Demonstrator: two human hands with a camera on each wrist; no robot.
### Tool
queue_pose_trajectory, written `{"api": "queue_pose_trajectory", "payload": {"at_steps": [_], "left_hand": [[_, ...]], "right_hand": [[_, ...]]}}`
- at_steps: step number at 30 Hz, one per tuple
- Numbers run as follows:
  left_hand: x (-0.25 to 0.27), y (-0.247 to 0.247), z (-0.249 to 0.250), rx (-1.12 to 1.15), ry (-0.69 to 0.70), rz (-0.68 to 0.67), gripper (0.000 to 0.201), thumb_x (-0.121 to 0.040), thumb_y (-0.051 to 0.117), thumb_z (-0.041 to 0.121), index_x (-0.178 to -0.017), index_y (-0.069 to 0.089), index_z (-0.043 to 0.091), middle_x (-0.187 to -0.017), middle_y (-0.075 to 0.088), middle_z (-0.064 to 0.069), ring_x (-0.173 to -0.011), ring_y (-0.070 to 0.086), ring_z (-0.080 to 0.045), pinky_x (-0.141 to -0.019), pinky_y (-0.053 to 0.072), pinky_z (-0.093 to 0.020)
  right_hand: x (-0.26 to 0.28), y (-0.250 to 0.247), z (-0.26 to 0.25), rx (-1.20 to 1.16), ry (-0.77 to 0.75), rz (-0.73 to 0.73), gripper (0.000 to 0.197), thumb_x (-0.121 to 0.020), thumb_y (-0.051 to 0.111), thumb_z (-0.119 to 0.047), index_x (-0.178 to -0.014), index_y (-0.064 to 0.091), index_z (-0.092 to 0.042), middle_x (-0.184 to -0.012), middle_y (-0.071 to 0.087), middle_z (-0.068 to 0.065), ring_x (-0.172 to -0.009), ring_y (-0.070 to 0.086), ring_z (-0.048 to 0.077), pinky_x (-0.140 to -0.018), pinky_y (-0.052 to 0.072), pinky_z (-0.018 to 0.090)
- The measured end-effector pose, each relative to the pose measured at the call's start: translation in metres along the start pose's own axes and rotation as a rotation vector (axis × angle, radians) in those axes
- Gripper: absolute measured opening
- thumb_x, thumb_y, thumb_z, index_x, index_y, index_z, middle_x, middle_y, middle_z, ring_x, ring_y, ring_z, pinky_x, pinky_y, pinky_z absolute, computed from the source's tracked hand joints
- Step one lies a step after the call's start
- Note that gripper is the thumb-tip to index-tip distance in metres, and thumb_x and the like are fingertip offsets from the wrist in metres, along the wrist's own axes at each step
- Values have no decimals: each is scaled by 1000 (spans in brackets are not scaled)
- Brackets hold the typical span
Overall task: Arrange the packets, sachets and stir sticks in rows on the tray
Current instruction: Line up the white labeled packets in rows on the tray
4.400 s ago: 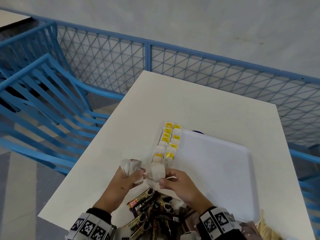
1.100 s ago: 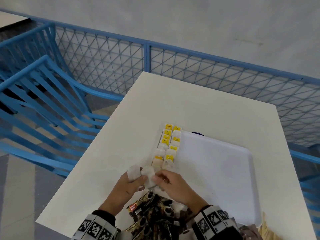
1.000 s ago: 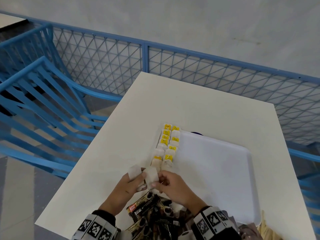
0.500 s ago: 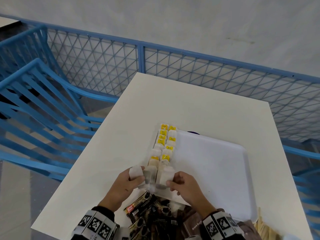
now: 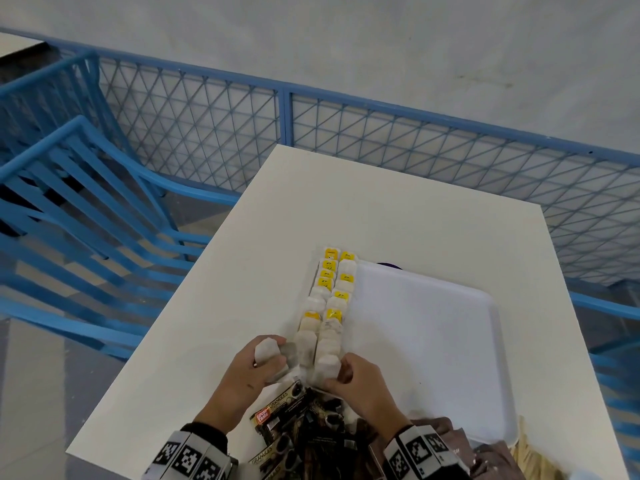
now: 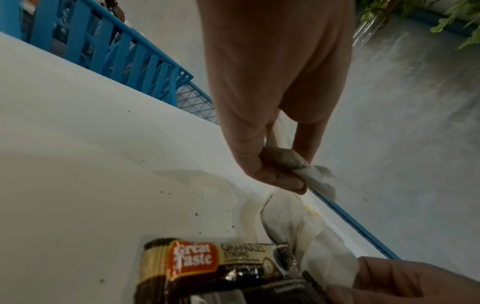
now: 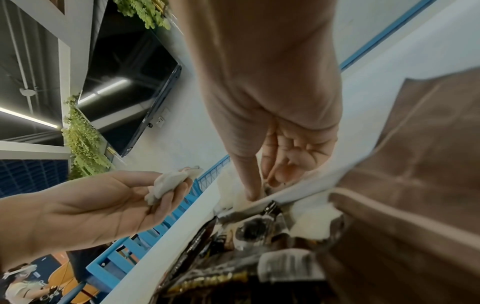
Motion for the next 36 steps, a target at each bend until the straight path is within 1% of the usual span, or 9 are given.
{"api": "queue_pose_trajectory", "payload": {"at_steps": [8,12,14,19,21,23,26,30,36], "left_hand": [[1,3,3,25,-32,-8,37,-71,61,23,-106,62,12,-96,65,-4,-77,64,-5,-65,51,-19],[2,7,6,52,-65,-41,38,-73,61,25,-107,62,10,-93,66,-4,-77,65,-6,-66,51,-20],[3,9,7,62,-76,-58,34,-77,64,22,-108,61,9,-94,67,-5,-79,66,-8,-66,53,-21],[7,7,9,1,-107,-44,20,-96,47,15,-109,61,7,-100,72,-9,-90,68,-19,-74,55,-24],[9,2,9,-43,-98,-13,24,-98,44,18,-109,63,8,-103,71,-12,-94,66,-22,-75,53,-22],[11,-3,8,-83,-83,28,26,-98,43,22,-105,66,13,-106,69,-6,-99,61,-19,-77,49,-21],[13,-6,10,-131,-78,56,27,-98,44,26,-102,70,21,-110,63,4,-105,55,-11,-83,43,-21],[14,-7,14,-183,-61,48,23,-97,46,22,-101,70,21,-106,63,2,-94,54,-9,-75,40,-18],[11,-13,11,-137,-108,71,2,-86,64,6,-87,63,7,-96,61,-6,-78,53,-14,-61,49,-17]], "right_hand": [[3,-8,-14,-64,-132,152,27,-81,66,-23,-92,41,-21,-80,42,-6,-66,38,5,-59,36,14],[10,-3,-38,-50,-353,-41,41,-83,66,-23,-111,43,-41,-102,38,-20,-75,43,0,-71,39,8],[10,0,-45,1,-432,-65,40,-83,66,-20,-116,50,-34,-107,35,-20,-84,42,-7,-78,37,5],[2,2,-45,-48,-462,23,14,-83,66,-22,-97,66,-19,-96,46,-13,-89,45,-7,-79,36,7],[0,0,-44,-82,-409,37,3,-84,66,-26,-83,64,-26,-83,49,-16,-78,48,-5,-69,37,8],[-4,-2,-41,-126,-315,19,21,-85,66,-27,-71,54,-37,-71,53,-13,-67,49,-1,-63,37,11],[-12,-5,-35,-169,-191,18,14,-84,67,-25,-78,55,-30,-70,59,-7,-61,49,2,-60,39,10],[-25,-2,-32,-82,-134,-29,11,-83,68,-25,-83,57,-24,-67,56,-10,-60,48,-1,-57,38,7],[-36,12,-40,88,-183,-58,15,-83,66,-24,-90,65,-11,-76,53,-5,-70,50,8,-63,37,11]]}}
Point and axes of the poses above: each hand's wrist, its own x-axis away from the middle knuckle, its own y-axis out of the palm, z = x × y, the point moved 3 cm from there along -x, towards the middle knuckle
